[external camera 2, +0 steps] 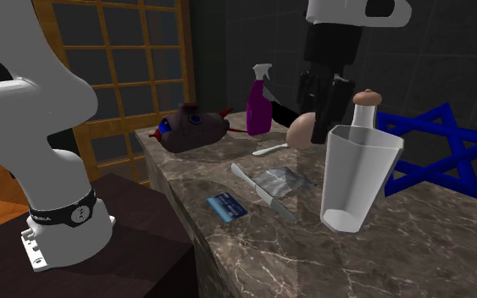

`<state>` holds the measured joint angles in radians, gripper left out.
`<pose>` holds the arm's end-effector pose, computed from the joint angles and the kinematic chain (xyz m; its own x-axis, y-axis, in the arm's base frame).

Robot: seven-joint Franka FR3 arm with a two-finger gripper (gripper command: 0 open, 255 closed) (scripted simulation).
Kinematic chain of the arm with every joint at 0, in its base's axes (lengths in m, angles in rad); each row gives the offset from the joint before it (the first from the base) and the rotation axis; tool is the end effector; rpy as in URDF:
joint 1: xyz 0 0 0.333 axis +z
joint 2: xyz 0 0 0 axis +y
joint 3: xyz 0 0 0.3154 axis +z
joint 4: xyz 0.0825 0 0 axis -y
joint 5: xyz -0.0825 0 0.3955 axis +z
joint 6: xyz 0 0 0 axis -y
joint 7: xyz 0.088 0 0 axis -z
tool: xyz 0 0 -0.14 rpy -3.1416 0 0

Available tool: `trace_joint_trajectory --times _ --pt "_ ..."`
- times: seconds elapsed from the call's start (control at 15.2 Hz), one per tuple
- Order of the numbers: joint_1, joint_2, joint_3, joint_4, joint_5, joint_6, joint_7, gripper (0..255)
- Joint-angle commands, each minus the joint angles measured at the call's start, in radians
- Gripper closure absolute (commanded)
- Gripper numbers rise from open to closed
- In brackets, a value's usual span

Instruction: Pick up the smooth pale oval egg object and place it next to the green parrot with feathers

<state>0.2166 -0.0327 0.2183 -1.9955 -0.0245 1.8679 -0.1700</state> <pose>0.4938 0.2272 0.4280 0.8144 0.5717 -0.0993 0.5756 -0.8176 0.0131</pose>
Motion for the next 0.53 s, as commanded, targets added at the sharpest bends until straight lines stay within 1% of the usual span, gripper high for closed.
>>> trace_joint_trajectory --times 0.0,0.46 --pt "-0.001 -0.001 -0.001 0.012 0.0 -0.014 -0.002 255" --pt "0.075 -0.077 0.082 -0.069 0.042 -0.007 0.14 255"
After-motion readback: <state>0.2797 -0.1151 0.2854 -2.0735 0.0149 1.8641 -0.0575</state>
